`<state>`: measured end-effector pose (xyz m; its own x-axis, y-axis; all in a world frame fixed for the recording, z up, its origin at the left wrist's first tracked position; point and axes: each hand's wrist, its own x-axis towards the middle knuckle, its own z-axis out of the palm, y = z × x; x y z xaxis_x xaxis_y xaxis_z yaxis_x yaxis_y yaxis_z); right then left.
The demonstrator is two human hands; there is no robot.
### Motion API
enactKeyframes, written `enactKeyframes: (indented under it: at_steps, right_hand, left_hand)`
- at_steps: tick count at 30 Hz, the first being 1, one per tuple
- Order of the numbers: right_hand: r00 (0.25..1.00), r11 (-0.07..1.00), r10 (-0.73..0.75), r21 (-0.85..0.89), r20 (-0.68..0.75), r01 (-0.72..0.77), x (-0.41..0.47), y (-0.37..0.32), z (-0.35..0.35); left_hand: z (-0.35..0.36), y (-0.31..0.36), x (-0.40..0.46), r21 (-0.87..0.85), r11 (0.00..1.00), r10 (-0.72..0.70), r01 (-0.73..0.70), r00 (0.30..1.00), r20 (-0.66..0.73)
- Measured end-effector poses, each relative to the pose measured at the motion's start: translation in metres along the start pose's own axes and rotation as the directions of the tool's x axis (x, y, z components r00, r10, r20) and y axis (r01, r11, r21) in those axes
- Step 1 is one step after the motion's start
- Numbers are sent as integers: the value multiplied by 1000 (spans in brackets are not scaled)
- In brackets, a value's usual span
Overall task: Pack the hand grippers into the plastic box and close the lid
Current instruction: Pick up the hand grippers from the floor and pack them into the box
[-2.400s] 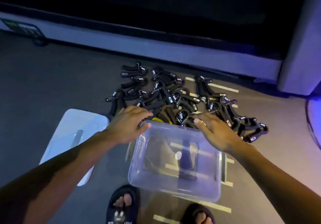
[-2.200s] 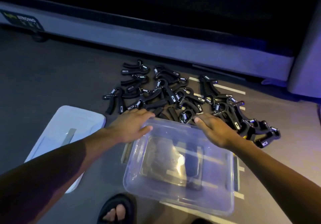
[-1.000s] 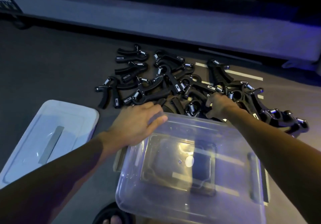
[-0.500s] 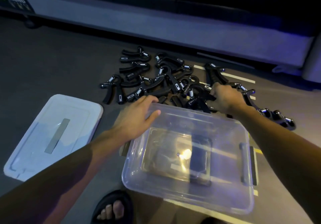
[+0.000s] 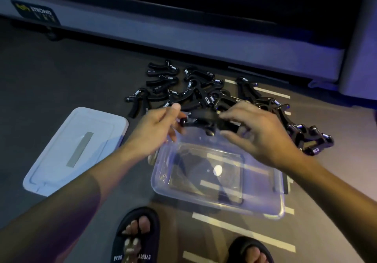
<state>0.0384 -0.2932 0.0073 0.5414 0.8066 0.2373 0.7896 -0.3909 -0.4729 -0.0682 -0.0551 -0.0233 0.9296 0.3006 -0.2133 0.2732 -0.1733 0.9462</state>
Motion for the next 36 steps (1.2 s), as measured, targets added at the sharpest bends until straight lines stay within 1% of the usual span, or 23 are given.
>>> enactKeyframes:
  at_steps: [1,2,3,4,6,7,8,9,10,11,12,13,14,16,18,20,23,26,28,30,33,34,36]
  right_hand:
    - [1000,1000,-5,8,-3,5,-4,-7,5]
    - [1000,1000,-5,22,-10,5,-7,-13,11]
    - [1000,999,-7,40,-21,8,-9,-16,17]
    - [999,998,-16,61,-30,18,-10,-18,23]
    - [1000,988,-20,152,-18,22,-13,-15,33]
    - [1000,973,9,230,-11,-6,-13,-12,37]
    - [997,943,77,325,-11,-69,-13,-9,40]
    - [982,885,188,436,-13,-164,-12,-6,42]
    - [945,788,328,553,-3,-272,-11,-4,44]
    - [883,655,468,657,34,-373,-10,-2,47]
    - [811,511,576,728,106,-457,-9,0,50]
    - [753,390,630,761,190,-518,-10,2,54]
    - [725,314,635,770,265,-556,-10,5,56]
    - [730,249,582,775,360,-581,-11,9,59]
    - [739,231,552,781,387,-581,-10,16,62]
    - [745,238,527,770,408,-591,-9,25,66]
    - [722,255,521,725,455,-640,-10,40,83]
    - [682,288,544,655,489,-699,-14,55,107]
    - [640,298,557,591,530,-749,-14,62,126]
    - [594,282,563,542,574,-791,-13,67,145]
    - [551,297,568,472,611,-830,-9,72,169]
    - [537,297,576,455,616,-840,-8,73,175]
    - [496,257,599,436,628,-863,-6,76,186]
  left_hand:
    - [2,8,-5,-99,988,-105,119,985,136]
    - [4,13,-10,-161,963,-176,217,955,238]
    - [6,13,-13,-223,933,-216,284,933,286]
    - [8,12,-16,-290,901,-237,322,926,293]
    - [6,0,-16,-368,872,-236,323,936,262]
    - [5,-6,-17,-365,881,-215,300,942,257]
    - [3,-11,-17,-340,900,-192,272,949,252]
    - [2,-15,-18,-293,926,-167,237,955,245]
    - [1,-18,-19,-232,953,-139,194,962,237]
    - [2,-21,-19,-167,974,-112,154,966,235]
    - [3,-23,-19,-116,986,-92,122,967,240]
    - [5,-25,-18,-85,991,-81,104,966,246]
    - [7,-28,-16,-66,993,-78,97,964,255]
    - [10,-32,-12,-23,995,-85,95,960,268]
    - [12,-36,-8,88,995,-65,42,959,275]
    - [11,-36,-3,249,966,11,-71,971,238]
    - [3,-32,11,406,892,190,-199,980,63]
    - [-5,-40,36,493,834,318,-246,946,-66]
    - [-4,-51,52,553,798,325,-239,944,-61]
    - [1,-59,64,571,784,297,-244,955,0]
    - [11,-69,70,542,801,241,-253,966,96]
    - [13,-72,69,527,812,229,-250,968,105]
    - [15,-76,68,495,837,216,-233,972,92]
